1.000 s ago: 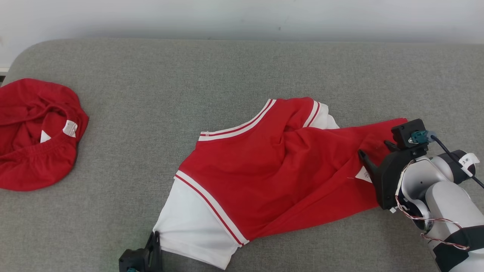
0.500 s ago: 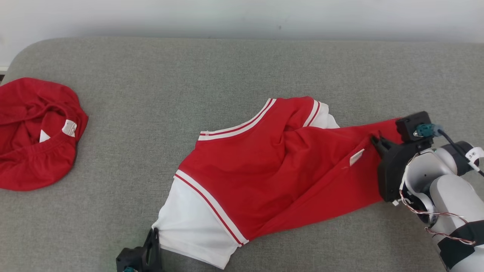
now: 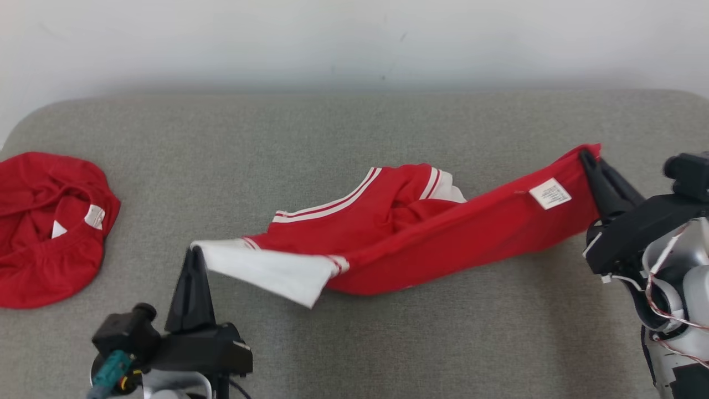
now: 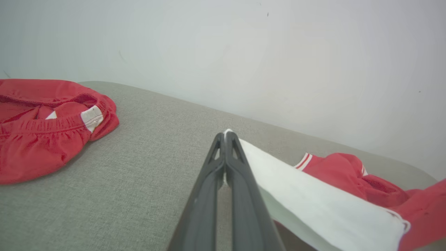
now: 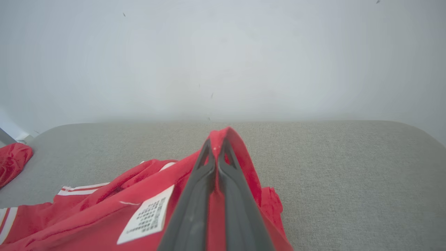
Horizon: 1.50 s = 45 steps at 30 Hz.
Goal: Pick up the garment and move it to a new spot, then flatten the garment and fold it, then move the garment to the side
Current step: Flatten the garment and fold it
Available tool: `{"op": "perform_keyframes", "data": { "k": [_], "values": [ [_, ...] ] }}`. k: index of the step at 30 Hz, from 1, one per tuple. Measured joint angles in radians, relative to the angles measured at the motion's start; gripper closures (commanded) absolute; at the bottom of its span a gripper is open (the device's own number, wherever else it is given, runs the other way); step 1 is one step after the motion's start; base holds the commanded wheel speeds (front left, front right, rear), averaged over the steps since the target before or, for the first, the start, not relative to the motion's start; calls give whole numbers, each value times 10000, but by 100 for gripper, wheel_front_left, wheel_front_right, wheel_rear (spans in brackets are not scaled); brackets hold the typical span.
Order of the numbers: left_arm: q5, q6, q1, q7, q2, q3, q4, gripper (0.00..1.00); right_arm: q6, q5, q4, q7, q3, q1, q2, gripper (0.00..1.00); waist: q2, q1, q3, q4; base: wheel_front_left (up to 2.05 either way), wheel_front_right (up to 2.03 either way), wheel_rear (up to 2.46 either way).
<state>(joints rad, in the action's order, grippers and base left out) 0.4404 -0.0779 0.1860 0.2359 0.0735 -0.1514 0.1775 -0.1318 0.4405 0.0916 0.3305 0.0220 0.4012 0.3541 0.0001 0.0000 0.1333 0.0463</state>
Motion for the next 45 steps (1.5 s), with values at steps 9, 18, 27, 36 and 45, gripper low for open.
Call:
{"op": "perform_keyframes", "data": {
  "k": [9,18,27,36,45],
  "values": [
    [1505,345,555,-566,-109,307,-1605,100,0,36,-1246,52,1018,-471,-433,100,0,0,-663,-452,0,0,0],
    [2863,608,2197,-1290,4,811,-2832,100,0,-117,-1900,-305,1264,-123,-729,100,0,0,-1076,-936,0,0,0],
    [2874,686,4622,-2136,616,826,-3379,100,0,-288,-2197,-660,1248,980,-738,100,0,-1,-1474,-1314,0,0,0],
    [2813,750,5980,-2554,677,445,-2895,100,0,-311,-2211,-755,1237,1360,-748,100,0,0,-1620,-1475,0,0,0],
    [2955,598,6280,-2811,713,560,-2851,100,0,-213,-2638,-487,980,1097,-487,100,0,-1,-1635,-1684,0,0,0]
  ]
}}
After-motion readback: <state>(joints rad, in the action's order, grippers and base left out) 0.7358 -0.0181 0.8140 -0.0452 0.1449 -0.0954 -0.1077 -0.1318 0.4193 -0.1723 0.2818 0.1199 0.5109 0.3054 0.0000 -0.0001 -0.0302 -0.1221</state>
